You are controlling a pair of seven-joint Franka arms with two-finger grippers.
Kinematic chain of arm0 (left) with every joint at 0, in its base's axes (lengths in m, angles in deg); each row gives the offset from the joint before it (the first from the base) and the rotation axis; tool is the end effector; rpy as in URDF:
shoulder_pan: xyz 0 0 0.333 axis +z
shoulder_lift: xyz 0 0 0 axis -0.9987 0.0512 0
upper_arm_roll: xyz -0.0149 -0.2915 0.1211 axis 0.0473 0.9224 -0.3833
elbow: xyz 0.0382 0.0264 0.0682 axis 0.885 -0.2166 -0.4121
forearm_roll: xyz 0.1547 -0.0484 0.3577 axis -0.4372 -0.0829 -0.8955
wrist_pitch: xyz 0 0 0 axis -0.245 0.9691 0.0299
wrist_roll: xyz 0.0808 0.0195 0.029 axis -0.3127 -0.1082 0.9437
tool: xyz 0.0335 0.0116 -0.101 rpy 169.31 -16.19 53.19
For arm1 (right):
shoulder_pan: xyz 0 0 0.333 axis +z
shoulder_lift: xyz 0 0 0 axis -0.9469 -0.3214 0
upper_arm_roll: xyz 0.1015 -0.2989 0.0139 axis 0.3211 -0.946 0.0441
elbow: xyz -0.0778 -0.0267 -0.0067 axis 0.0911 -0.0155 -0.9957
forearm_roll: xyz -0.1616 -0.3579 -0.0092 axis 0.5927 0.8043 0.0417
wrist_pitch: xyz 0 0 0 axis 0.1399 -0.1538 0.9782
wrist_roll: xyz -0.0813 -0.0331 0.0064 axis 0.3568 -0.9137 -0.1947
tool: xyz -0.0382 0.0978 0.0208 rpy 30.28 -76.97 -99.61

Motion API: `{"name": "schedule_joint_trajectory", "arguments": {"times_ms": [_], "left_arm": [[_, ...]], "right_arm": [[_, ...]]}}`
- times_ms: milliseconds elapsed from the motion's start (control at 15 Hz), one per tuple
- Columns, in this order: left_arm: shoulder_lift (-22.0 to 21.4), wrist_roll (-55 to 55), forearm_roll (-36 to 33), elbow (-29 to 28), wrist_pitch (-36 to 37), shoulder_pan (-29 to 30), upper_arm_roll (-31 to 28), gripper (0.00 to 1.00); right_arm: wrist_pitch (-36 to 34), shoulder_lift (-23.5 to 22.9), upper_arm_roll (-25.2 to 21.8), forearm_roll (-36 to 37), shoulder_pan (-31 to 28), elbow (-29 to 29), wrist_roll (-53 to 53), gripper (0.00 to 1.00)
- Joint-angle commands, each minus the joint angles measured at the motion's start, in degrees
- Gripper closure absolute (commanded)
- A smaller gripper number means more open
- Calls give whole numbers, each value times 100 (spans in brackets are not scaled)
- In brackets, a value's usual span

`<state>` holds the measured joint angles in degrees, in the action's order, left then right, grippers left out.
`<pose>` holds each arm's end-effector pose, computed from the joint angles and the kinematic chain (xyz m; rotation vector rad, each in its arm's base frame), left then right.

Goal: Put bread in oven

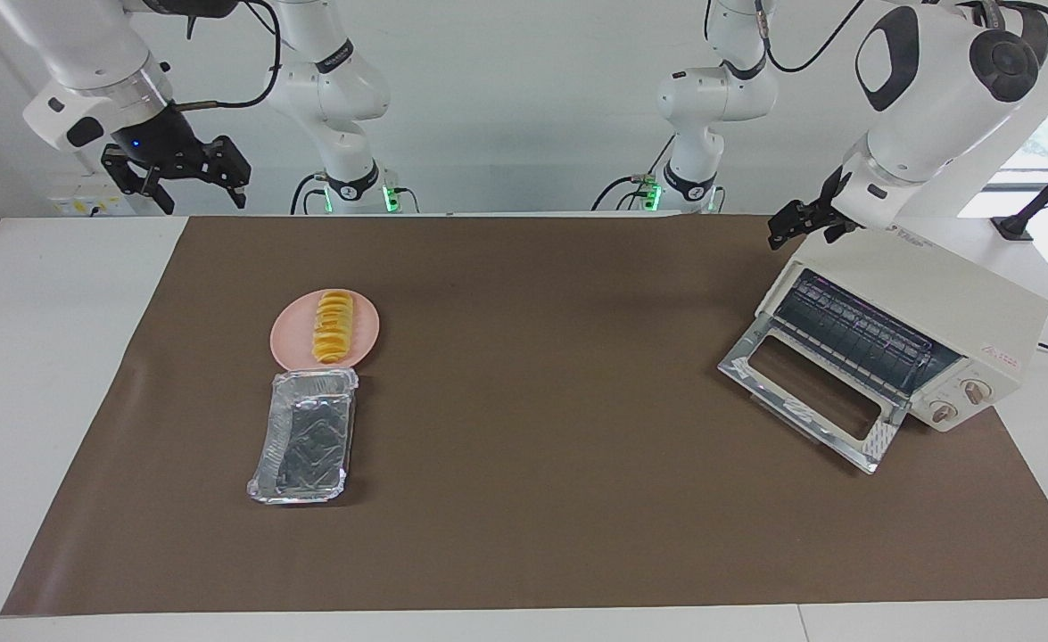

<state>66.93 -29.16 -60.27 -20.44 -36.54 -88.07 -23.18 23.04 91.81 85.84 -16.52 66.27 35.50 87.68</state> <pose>0.5283 -0.0477 0.5695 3.0801 0.1135 -0.3736 0.5123 -0.0398 0.6450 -3.1252 -0.1124 0.1512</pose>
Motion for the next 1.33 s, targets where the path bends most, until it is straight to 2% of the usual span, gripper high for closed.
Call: {"name": "schedule_joint_trajectory", "arguments": {"times_ms": [0, 266, 465, 731, 798, 1063, 1263], "left_arm": [[-79, -34, 53, -49, -54, 57, 29, 0], [-79, -25, 53, -49, -54, 57, 29, 0], [-79, -25, 53, -49, -54, 57, 29, 0], [-79, -25, 53, -49, -54, 57, 29, 0], [-79, -34, 53, -49, -54, 57, 29, 0], [-79, -25, 53, -49, -54, 57, 29, 0], [-79, -34, 53, -49, -54, 57, 29, 0]], "right_arm": [[45, 59, 56, -24, -117, 92, 142, 0], [19, 93, 64, -24, -117, 135, 142, 0], [141, 365, 73, -51, -56, 678, 115, 0], [1351, 1103, 108, -95, 242, 2329, -191, 0], [1598, 1139, 108, -95, 330, 2629, -340, 0], [2619, 1105, 117, -95, 681, 3448, -746, 0], [3199, 772, 126, -95, 761, 3756, -887, 0]]}}
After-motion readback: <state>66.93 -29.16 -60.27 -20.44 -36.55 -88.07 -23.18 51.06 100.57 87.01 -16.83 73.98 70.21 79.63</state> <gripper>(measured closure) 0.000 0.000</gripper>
